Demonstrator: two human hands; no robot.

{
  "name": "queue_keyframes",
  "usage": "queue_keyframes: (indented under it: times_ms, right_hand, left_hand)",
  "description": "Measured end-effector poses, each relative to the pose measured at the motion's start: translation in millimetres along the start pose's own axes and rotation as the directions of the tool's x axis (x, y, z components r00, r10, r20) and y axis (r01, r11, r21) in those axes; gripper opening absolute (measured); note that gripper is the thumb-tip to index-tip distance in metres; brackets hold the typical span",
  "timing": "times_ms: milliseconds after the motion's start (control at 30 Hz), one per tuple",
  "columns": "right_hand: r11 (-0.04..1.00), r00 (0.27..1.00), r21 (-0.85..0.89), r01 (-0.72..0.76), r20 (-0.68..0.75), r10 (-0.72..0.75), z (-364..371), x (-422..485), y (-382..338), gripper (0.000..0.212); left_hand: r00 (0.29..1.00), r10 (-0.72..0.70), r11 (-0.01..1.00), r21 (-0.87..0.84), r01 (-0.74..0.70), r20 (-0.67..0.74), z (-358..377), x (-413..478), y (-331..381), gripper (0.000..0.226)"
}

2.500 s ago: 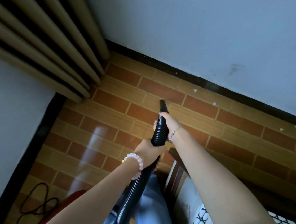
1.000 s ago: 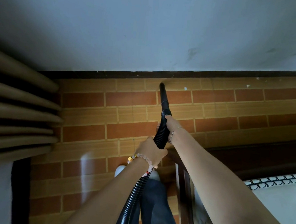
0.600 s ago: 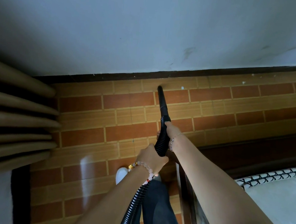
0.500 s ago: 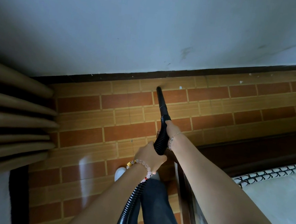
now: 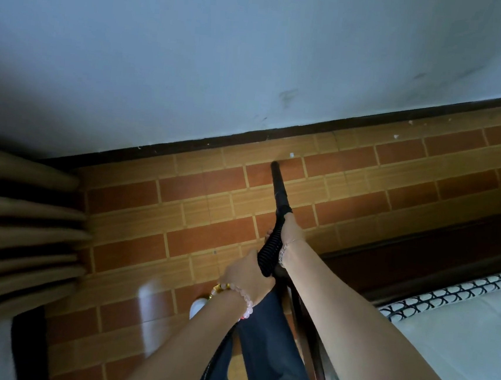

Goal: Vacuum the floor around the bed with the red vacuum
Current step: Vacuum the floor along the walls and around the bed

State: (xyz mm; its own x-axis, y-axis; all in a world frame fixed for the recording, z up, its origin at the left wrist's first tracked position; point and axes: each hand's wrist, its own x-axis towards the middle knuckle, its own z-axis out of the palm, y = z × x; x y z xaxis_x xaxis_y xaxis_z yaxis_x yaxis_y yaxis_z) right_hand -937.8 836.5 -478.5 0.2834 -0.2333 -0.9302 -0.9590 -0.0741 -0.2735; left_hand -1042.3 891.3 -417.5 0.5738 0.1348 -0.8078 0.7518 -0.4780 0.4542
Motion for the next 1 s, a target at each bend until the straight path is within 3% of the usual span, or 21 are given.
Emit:
queue_keyframes:
  times_ms: [100, 300, 467, 633, 833, 900, 1000]
  right_hand:
    - [0.999, 1.000, -0.046, -0.017, -0.026, 0.015, -11, 43, 2, 0.065]
    - [0.997, 0.999, -0.077, -0.029, -0.043, 0.026, -41, 17, -15, 0.054]
    - [0.994, 0.997, -0.086, -0.062, -0.040, 0.059, -50, 20, -23, 0.055]
    - [0.987, 0.997, -0.146, -0.071, -0.048, 0.064, -58, 32, -36, 0.044]
    - [0.986, 0.995, -0.139, -0.095, -0.025, 0.093, -61, 39, -46, 0.056]
    - [0.986, 0.996, -0.141, -0.086, -0.018, 0.084, -61, 42, -45, 0.051]
    - [0.988, 0.997, -0.132, -0.078, 0.000, 0.079, -63, 44, -44, 0.042]
  left_hand:
    - [1.000, -0.012, 1.000, 0.021, 0.011, 0.010, 5, 3, 15, 0.026]
    - [0.999, -0.037, 0.998, 0.046, 0.036, 0.028, 30, 6, 36, 0.023]
    - [0.991, -0.054, 0.998, 0.035, 0.051, 0.121, 31, 16, 46, 0.020]
    - [0.974, -0.099, 0.986, -0.113, 0.124, 0.206, 25, 29, 53, 0.033]
    - [0.946, -0.147, 0.936, -0.268, 0.227, 0.290, 27, 33, 60, 0.015]
    - [0.928, -0.181, 0.914, -0.293, 0.281, 0.325, 28, 35, 65, 0.010]
    - [0.880, -0.267, 0.850, -0.334, 0.407, 0.394, 31, 35, 70, 0.021]
